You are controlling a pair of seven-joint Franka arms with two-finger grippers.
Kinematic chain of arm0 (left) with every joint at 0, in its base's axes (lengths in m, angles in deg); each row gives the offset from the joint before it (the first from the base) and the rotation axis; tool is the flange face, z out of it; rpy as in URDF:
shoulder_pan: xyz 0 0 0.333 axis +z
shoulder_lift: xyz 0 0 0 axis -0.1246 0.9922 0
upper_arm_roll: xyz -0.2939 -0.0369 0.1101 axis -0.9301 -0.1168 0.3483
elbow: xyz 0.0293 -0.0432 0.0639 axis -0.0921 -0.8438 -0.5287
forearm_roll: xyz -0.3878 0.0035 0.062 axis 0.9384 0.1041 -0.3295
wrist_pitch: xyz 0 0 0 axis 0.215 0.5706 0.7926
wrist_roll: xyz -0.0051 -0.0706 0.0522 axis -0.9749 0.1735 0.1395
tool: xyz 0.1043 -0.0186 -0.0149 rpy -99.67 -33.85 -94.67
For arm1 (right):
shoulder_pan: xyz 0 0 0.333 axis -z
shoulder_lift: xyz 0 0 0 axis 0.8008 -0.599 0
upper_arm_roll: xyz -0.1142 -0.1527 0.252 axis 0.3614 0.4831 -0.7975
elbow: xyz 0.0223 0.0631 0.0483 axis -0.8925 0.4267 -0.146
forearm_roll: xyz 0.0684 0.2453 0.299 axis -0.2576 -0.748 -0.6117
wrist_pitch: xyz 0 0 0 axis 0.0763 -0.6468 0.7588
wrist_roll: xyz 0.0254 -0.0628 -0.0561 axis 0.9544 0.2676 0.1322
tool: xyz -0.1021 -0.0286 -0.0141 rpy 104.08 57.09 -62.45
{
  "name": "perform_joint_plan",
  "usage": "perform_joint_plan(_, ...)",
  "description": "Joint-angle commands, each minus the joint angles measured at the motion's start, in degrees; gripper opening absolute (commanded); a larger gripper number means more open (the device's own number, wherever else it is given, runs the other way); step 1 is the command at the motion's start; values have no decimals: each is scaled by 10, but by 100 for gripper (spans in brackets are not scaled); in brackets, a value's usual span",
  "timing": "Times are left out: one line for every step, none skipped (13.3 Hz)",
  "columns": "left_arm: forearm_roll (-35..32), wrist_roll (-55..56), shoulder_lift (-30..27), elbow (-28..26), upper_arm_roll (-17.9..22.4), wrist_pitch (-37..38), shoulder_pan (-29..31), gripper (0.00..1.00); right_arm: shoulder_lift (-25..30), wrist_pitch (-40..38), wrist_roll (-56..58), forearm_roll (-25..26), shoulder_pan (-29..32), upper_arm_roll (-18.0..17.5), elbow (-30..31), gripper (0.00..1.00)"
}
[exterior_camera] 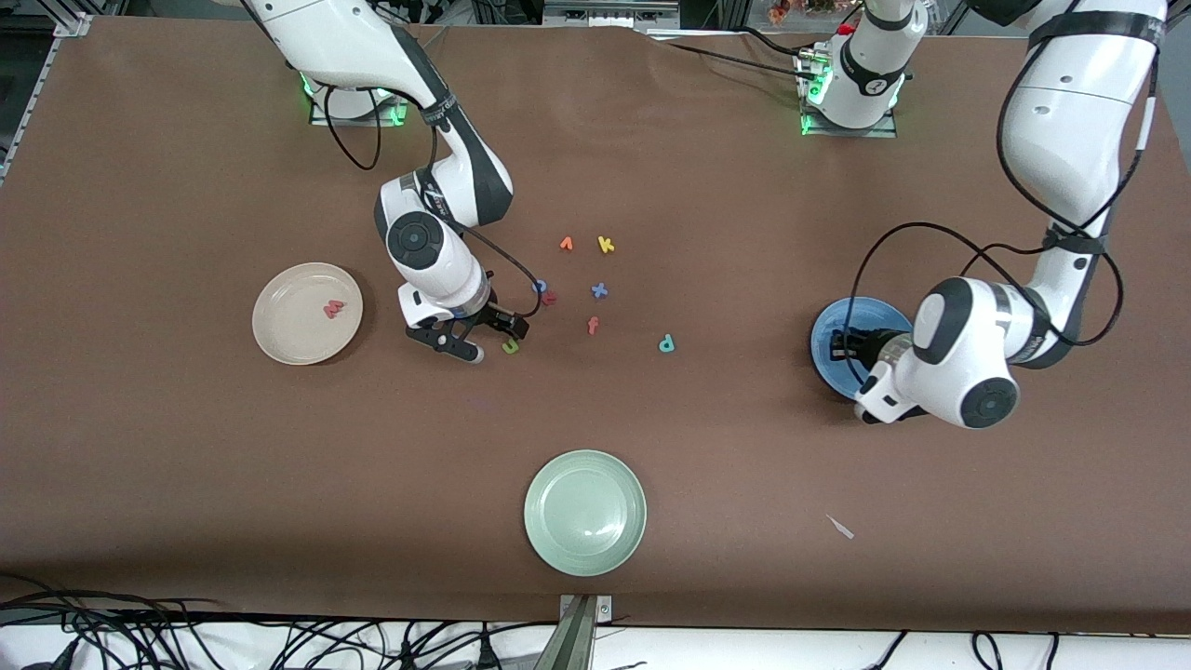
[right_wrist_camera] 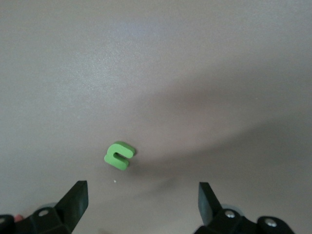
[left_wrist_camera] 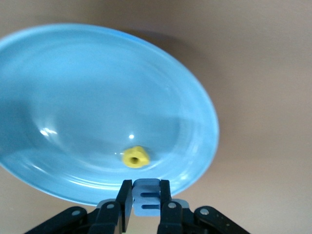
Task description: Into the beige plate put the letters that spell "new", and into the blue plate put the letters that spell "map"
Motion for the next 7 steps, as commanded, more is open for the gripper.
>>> perform_joint_plan(-12,-40,-8,-3,0,10,4,53,-25,6,-5,-26,-9,3,-39,100)
perform_joint_plan(-12,-40,-8,-3,0,10,4,99,-38,6,-4,-29,-9,4,-53,100)
perform_joint_plan(-12,-40,-9,-3,-1,10,3,100,-48,6,-4,-30,-9,3,-64,100)
perform_joint_plan(-12,-40,-9,-3,-1,10,2,100,-56,6,-1,-31,-9,3,-71,100)
perform_joint_plan(-12,-39,-9,-3,-2,10,2,100,-63,6,0,-31,-9,3,-77,100)
perform_joint_plan(-12,-38,-10,-3,-3,11,-1,100,-68,6,3,-31,-8,3,-82,100)
perform_joint_plan(-12,-33,-11,-3,-7,11,-3,100,-71,6,3,-31,-8,3,-84,100)
